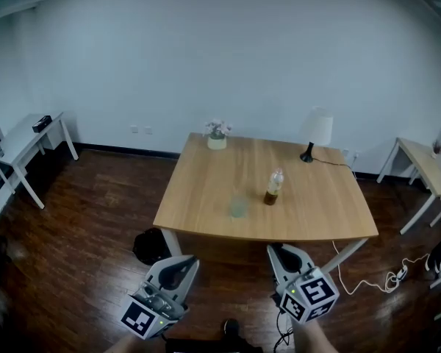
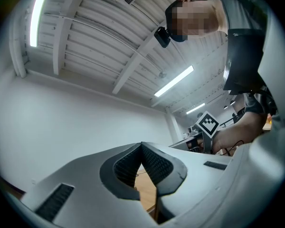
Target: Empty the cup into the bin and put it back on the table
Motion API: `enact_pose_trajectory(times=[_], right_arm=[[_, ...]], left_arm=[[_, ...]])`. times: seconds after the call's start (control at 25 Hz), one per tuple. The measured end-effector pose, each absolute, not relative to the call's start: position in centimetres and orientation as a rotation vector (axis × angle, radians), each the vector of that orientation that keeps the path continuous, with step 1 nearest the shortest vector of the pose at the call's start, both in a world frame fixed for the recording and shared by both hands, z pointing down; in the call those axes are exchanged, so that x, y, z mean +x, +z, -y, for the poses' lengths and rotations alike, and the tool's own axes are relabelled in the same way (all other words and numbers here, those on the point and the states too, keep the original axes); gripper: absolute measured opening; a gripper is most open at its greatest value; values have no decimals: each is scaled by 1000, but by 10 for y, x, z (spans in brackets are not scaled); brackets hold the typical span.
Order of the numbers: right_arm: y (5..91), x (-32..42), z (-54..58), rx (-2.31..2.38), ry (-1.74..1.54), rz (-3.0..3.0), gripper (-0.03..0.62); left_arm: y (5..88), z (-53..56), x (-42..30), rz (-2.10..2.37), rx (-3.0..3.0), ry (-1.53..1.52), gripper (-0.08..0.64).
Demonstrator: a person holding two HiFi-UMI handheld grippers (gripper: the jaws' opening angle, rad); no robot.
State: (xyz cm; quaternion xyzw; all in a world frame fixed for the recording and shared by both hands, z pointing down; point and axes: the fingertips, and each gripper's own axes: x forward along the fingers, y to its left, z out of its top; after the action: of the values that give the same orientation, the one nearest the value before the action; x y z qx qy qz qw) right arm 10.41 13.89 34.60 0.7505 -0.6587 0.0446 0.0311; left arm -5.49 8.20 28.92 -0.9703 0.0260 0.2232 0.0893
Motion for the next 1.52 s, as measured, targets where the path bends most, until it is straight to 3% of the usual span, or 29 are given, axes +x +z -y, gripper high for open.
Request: enact_pose_trajectory(times=[0.6,1.52], right_arm=[[355,207,-66,2206,150,2169,0],[353,274,51,2293,75,2055,0]], left_arm=[[293,-17,56,-231,-2868,568,-9],[289,122,122,-112,-2926,584,-9]])
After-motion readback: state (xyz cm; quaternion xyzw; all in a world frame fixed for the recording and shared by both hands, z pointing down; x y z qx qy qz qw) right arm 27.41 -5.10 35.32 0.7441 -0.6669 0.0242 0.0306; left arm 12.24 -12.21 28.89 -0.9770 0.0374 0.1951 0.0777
